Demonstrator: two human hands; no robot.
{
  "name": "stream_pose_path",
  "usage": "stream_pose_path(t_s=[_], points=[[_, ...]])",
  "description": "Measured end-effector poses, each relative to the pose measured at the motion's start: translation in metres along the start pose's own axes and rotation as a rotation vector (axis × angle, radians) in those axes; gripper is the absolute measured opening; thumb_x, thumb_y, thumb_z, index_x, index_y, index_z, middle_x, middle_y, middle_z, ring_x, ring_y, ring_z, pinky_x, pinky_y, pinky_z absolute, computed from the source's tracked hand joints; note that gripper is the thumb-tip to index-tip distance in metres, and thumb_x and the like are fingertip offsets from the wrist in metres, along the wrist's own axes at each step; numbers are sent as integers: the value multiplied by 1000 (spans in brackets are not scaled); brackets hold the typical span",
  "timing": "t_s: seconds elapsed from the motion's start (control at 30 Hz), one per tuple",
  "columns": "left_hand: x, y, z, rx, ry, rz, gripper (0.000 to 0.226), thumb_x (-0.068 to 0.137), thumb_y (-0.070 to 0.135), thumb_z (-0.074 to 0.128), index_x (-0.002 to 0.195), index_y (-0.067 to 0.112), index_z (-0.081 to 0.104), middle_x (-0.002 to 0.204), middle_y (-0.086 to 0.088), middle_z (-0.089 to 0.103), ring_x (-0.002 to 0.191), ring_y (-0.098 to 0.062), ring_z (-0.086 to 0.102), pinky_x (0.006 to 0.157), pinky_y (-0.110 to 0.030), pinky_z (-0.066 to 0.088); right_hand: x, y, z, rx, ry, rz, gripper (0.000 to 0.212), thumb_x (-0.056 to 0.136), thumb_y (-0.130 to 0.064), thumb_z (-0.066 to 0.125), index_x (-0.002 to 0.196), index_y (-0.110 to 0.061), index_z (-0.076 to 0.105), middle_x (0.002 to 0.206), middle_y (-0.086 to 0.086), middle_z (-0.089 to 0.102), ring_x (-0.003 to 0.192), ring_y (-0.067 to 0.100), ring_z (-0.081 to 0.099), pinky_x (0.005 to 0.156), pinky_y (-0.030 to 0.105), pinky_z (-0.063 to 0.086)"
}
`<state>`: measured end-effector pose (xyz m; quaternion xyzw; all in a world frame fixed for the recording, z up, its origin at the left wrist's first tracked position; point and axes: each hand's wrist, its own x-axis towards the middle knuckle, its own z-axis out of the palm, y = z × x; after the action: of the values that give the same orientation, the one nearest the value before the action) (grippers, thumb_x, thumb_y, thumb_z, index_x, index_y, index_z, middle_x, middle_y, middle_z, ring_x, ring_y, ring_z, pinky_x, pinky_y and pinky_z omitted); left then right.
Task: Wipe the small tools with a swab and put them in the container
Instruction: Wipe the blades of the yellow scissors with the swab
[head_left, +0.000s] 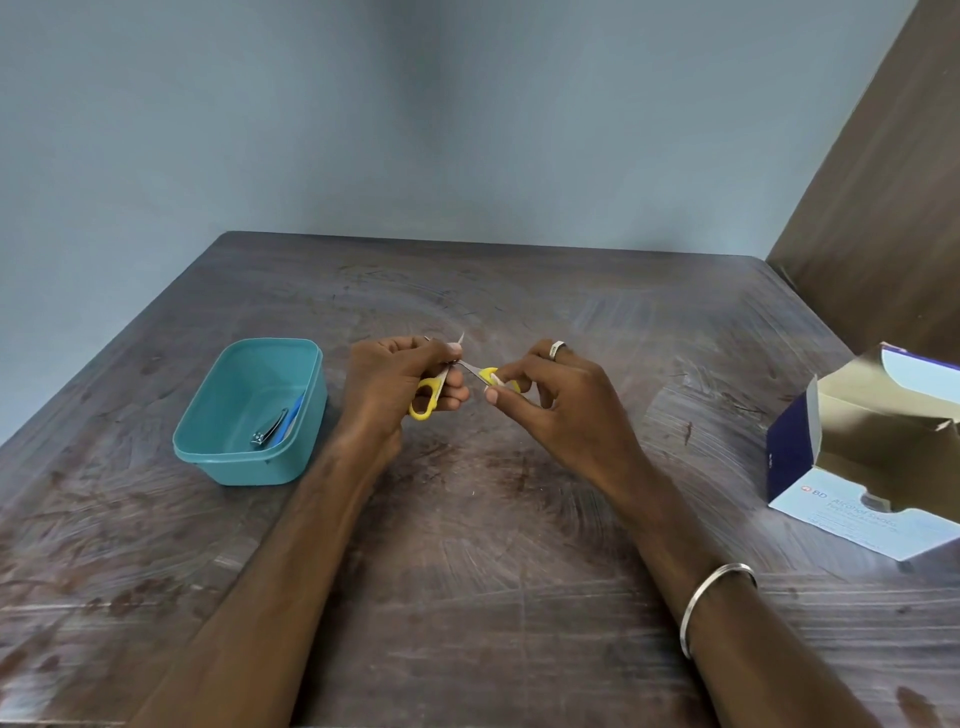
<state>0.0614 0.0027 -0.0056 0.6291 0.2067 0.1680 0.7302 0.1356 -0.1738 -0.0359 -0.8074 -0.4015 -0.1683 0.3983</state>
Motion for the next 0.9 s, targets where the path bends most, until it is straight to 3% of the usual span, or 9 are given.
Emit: stream_pose_path(t_s=[0.2,0.4,0.53,0.63,0.7,0.8,0.9], points=[[0,-1,1,-10,8,15,20,87,9,72,86,-11,69,65,-16,70,52,-24,68,54,-29,60,0,-2,-2,-94,3,-24,25,87,-47,70,101,-28,77,89,-8,61,61,-1,41,59,23,35],[0,3,-7,-56,-60,-127,16,86,10,72,86,-6,71,69,-15,69,57,-22,68,56,-26,59,2,-1,-8,-46,-49,-147,32,81,-56,72,92,-27,77,93,-9,68,74,-3,46,68,27,42],[-2,6,-8,-45,-108,-196,14,86,8,71,96,-1,70,69,-12,69,58,-20,69,53,-26,59,3,-4,-8,120,-95,-209,33,81,-50,76,84,-17,77,88,-7,69,70,7,58,62,28,47],[-1,7,-8,-68,-148,-246,33,84,4,71,116,10,63,66,-11,70,54,-20,68,49,-27,58,1,-10,-8,365,-118,-111,24,78,-35,82,80,-12,74,81,-4,67,70,17,60,60,32,49],[-1,7,-8,-45,-209,-250,33,87,5,68,119,10,64,67,-11,69,54,-20,68,50,-28,58,0,-14,-8,482,-118,-15,18,79,-33,80,80,-17,72,79,-3,65,72,16,59,63,31,48],[-6,8,-6,12,-309,-238,22,92,25,65,101,6,73,72,-15,68,59,-23,69,55,-29,60,-1,-19,-10,657,-89,160,20,81,-41,74,78,-22,70,75,4,63,71,15,57,66,32,46],[-9,11,-4,98,-407,-243,50,87,55,59,88,8,76,73,-17,70,60,-26,70,57,-32,60,2,-22,-12,795,8,327,33,77,-58,73,76,-25,72,68,-7,66,63,7,55,65,27,47]])
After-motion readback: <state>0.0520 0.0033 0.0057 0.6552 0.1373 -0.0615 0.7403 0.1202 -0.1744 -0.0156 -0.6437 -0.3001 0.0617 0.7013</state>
